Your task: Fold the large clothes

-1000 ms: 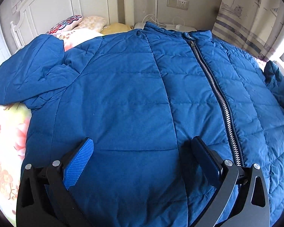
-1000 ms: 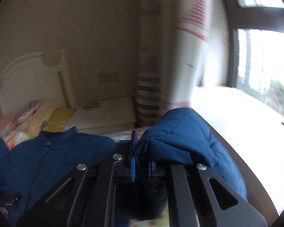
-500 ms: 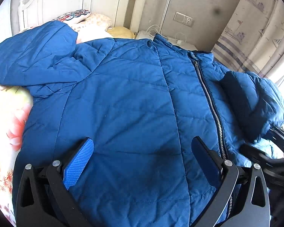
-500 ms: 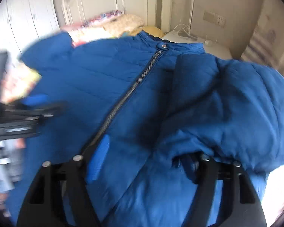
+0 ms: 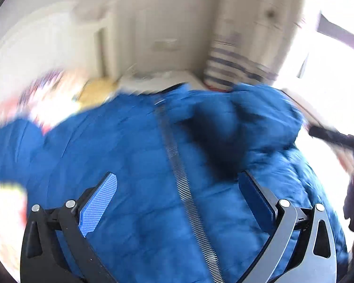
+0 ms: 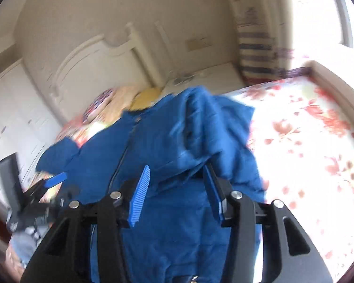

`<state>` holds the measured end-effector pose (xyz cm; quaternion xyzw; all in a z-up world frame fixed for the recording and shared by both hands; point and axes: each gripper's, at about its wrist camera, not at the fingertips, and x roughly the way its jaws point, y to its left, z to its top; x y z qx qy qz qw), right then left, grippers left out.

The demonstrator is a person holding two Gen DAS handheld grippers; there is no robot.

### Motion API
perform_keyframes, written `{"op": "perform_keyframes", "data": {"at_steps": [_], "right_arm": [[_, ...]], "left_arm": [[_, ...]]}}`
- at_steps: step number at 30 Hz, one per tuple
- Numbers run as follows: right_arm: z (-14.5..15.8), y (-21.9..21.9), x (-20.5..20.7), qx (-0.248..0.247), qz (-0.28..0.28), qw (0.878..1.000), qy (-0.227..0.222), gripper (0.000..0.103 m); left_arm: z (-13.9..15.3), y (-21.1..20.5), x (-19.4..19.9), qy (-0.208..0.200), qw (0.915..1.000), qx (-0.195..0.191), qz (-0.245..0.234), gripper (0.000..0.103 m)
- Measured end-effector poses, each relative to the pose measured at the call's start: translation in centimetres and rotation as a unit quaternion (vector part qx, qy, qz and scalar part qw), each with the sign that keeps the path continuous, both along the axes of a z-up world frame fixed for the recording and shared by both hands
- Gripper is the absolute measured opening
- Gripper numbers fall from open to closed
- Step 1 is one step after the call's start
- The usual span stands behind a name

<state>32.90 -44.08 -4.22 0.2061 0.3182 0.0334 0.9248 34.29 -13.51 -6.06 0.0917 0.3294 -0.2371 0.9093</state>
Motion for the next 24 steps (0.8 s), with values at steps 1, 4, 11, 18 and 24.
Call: {"op": "perform_keyframes", "data": {"at_steps": [1,4,11,18,24], "right_arm": [[0.1,-0.5,-0.4,0.003,-0.010,1.000,-0.004,0.047],[-0.8,-2.2,-1.9,-0.006,-0.055,0.998,0.012,0.047],[-4.5,-5.9,-6.0,0.008,-0.108,0.993,0.056,0.047],[-3.9,-6.2,-7.3,-0.007,-0.106,0.993,0.044,0.047],[-3.5,-3.5,-5.6,-0.074,-0.083,0.993,0.049,0.049]], "left_arm": [[0.2,-1.6,-0.3,-0.016,0.9996,0.020,-0.013,0.099],[0.2,-6.7,-0.8,-0.057,0.9937,0.075,-0.061,0.099],[-1.4,-17.0,-2.9,-0.148,0.9569,0.195,-0.157,0.097],[2.7,-11.7,1.0,-0.036,0.9910,-0.011,-0.128,0.021],[2.7,8.1,3.0,0.089,0.9461,-0.310,0.027,0.021]]}}
